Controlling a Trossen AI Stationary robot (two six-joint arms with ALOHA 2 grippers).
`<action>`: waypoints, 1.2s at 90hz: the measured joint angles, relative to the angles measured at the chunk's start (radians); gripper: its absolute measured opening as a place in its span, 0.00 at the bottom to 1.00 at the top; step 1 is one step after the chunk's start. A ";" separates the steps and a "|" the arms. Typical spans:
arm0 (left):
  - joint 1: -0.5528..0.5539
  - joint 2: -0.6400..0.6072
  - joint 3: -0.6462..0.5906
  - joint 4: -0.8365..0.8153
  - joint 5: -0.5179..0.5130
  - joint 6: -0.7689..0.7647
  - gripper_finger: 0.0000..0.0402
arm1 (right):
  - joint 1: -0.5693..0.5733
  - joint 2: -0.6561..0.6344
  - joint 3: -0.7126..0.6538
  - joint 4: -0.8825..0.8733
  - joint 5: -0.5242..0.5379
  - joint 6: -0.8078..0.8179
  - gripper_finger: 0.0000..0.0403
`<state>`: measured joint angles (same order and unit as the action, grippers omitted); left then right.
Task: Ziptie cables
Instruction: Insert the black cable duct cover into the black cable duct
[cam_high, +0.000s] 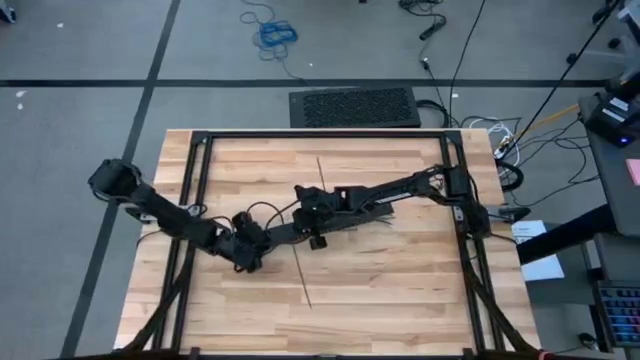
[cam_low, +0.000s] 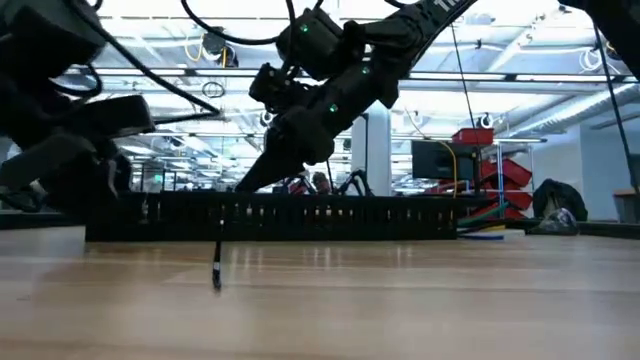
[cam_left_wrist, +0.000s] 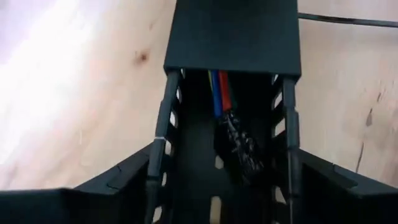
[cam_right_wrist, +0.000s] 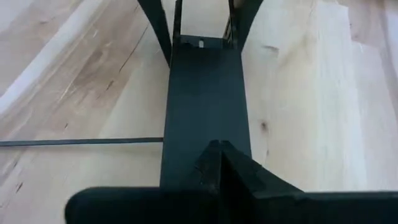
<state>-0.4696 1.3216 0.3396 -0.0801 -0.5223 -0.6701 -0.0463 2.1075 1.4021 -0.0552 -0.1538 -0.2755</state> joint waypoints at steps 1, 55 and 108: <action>-0.005 0.000 -0.003 0.003 -0.010 -0.005 0.71 | 0.000 0.000 0.000 0.000 -0.002 0.001 0.00; -0.078 0.095 -0.166 0.455 -0.200 0.061 0.61 | 0.000 0.015 -0.003 0.039 -0.057 0.028 0.00; -0.059 0.175 -0.164 0.585 -0.192 0.107 0.60 | 0.021 0.027 -0.008 0.169 -0.113 0.053 0.00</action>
<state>-0.5285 1.4971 0.1757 0.5045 -0.7147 -0.5630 -0.0255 2.1349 1.3936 0.1136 -0.2667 -0.2223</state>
